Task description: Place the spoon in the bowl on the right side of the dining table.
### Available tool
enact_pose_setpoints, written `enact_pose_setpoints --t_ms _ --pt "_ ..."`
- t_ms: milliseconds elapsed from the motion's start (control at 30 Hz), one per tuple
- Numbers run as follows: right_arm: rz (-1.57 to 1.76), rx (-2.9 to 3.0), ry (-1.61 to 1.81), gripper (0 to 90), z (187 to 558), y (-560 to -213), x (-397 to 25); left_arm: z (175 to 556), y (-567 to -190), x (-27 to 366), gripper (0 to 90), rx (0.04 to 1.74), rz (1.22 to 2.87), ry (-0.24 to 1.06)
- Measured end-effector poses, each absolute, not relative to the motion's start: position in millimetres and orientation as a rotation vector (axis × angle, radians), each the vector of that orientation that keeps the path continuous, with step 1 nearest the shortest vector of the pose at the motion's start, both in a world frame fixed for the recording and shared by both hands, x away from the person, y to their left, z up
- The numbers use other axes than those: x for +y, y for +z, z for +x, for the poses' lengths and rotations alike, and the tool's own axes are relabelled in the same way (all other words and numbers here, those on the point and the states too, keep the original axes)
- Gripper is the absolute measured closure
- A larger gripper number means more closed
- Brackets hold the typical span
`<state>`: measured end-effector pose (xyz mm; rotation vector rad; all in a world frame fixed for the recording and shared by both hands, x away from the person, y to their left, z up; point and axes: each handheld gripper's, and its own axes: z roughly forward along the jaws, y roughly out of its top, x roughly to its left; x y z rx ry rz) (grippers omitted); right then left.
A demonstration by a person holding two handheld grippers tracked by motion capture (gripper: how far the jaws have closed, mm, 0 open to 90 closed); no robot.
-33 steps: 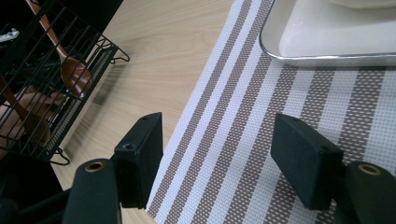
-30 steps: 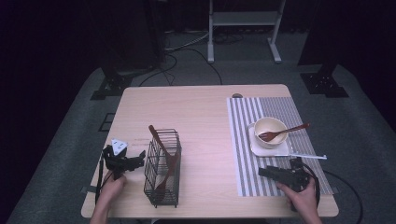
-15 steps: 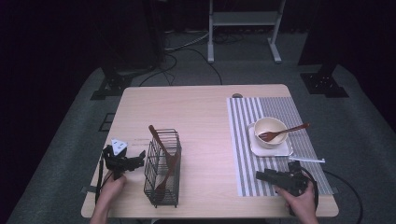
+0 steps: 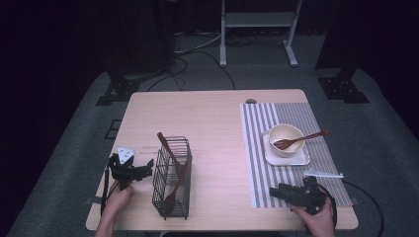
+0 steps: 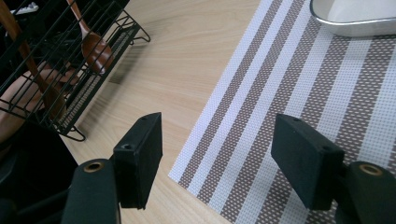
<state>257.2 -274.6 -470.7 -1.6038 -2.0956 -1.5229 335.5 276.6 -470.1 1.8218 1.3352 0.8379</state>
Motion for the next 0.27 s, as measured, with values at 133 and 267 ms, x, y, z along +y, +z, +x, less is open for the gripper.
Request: enact_pose_setpoints --t_ms 133,267 --pt "-1.584 -2.075 -1.532 31.3 254.4 -471.6 -271.8 335.1 -470.0 276.3 0.0 1.334 1.822 0.84" --pt "-1.583 -2.066 -1.543 30.7 252.0 -476.3 -270.2 335.4 -470.0 276.9 0.0 1.339 1.818 0.837"
